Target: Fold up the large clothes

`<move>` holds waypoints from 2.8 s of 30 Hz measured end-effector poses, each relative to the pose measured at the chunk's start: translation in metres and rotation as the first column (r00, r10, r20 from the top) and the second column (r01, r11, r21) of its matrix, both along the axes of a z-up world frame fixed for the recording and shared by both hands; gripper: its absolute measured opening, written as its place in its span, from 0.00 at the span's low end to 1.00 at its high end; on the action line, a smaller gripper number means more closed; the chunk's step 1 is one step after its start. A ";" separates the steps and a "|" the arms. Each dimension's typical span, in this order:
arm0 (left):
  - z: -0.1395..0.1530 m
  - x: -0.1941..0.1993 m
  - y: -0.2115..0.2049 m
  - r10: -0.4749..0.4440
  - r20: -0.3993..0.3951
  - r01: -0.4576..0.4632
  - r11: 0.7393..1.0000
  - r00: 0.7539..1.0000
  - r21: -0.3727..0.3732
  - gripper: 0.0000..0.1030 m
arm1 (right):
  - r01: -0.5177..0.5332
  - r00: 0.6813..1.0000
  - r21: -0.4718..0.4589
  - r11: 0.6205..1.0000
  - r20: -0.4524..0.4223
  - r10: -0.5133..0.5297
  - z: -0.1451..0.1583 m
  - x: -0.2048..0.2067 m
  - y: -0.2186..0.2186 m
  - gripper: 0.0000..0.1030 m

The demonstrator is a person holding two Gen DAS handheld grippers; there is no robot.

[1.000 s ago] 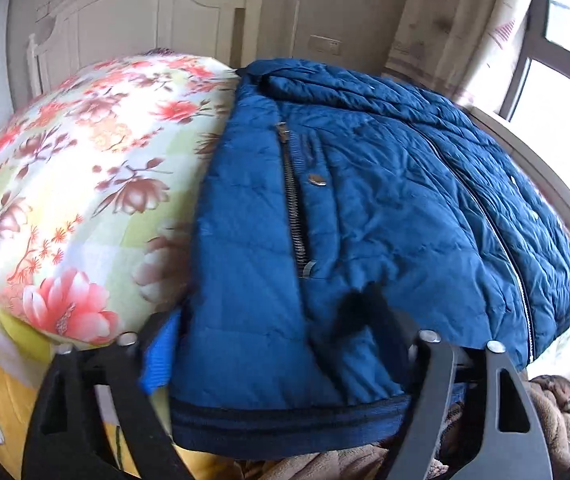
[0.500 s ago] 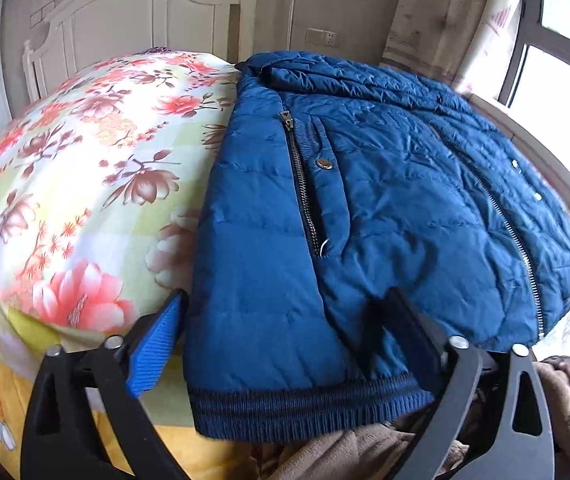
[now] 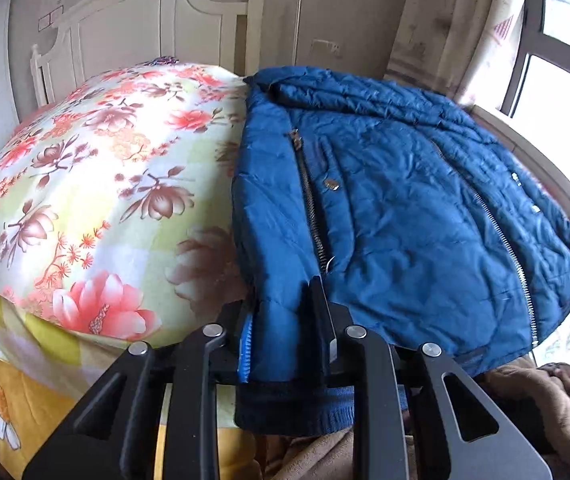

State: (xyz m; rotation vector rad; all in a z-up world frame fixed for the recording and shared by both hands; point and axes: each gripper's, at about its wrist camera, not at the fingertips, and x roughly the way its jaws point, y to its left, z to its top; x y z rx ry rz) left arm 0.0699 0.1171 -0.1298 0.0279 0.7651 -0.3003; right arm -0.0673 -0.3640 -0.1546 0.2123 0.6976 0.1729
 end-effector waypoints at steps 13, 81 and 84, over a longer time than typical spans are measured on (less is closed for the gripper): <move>0.003 -0.005 0.006 -0.007 -0.006 0.006 0.999 1.000 -0.038 0.16 | -0.007 1.000 -0.062 0.998 0.025 0.009 0.003 0.000 0.008 0.09; 0.065 0.316 -0.023 -0.196 -0.161 0.153 0.957 0.967 -0.245 0.15 | -0.047 0.999 -0.065 0.997 0.000 0.048 0.049 0.328 -0.103 0.08; 0.096 0.290 -0.020 -0.191 -0.074 0.171 0.961 0.979 -0.216 0.14 | -0.045 0.996 -0.181 0.983 0.070 0.058 0.082 0.310 -0.085 0.07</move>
